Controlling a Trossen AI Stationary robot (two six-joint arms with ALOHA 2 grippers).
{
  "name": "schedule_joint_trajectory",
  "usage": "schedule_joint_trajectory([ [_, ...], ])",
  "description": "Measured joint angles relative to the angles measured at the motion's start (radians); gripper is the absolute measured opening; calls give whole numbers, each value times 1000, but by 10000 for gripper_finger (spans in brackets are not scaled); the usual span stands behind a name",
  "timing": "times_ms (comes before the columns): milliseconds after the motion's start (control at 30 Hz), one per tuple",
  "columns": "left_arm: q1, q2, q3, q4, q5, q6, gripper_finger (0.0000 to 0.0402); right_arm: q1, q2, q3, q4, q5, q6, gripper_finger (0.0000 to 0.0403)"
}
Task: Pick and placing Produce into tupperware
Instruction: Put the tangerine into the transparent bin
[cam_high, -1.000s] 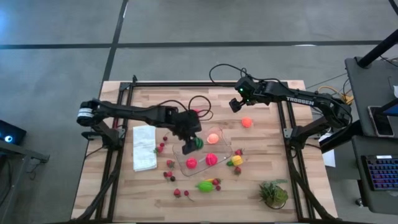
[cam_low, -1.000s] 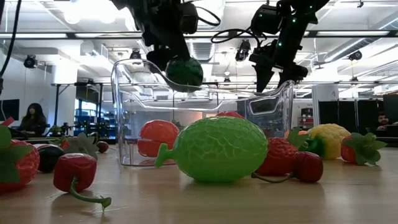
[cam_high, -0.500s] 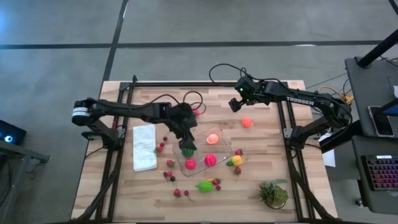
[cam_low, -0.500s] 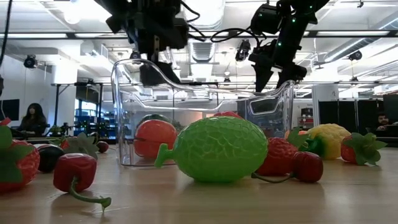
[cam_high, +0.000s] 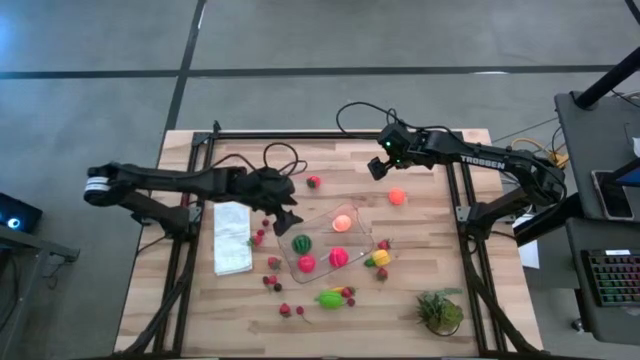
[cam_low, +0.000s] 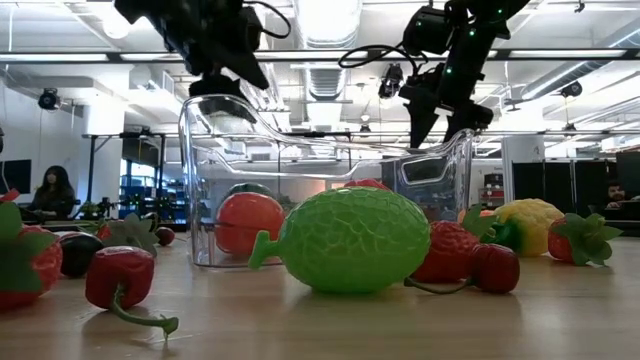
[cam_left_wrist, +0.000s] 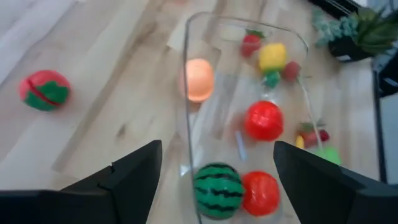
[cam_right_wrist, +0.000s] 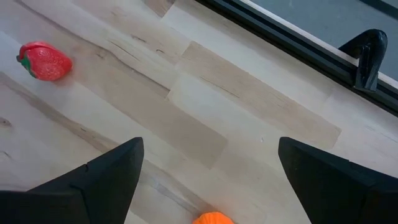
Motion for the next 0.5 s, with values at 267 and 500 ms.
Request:
schedule_joint_trajectory([
  [267,15,-9,-18,-4,-37,9,292,0,2,0,115,2,-9,365],
  [500,37,-25,-31,-4,-45,35,292,0,2,-27,-104,12,-112,365],
])
